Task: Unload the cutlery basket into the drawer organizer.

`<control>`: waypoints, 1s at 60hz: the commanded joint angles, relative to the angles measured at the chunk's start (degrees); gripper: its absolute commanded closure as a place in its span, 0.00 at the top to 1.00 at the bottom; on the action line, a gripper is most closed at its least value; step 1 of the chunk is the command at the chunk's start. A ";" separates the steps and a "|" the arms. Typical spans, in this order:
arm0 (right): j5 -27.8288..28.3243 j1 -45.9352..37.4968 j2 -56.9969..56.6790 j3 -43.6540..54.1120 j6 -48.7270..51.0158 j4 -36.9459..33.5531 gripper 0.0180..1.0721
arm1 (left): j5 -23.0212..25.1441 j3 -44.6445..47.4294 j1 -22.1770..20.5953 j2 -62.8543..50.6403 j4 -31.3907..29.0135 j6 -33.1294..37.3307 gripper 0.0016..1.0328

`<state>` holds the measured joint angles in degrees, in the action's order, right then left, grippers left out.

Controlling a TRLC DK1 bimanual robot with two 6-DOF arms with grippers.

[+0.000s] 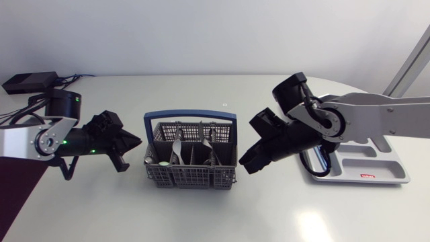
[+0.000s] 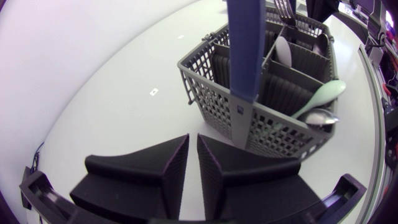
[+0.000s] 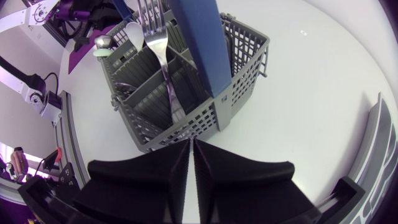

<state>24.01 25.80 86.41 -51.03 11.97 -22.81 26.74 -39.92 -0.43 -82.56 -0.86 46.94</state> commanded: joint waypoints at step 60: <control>-3.09 -5.24 -14.96 7.17 3.33 -2.94 0.53 | -36.32 -21.51 -37.81 1.79 -32.36 -24.61 0.27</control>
<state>21.12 20.86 71.88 -44.91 14.81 -25.34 -8.21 -59.07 -37.52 -78.08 -32.75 24.45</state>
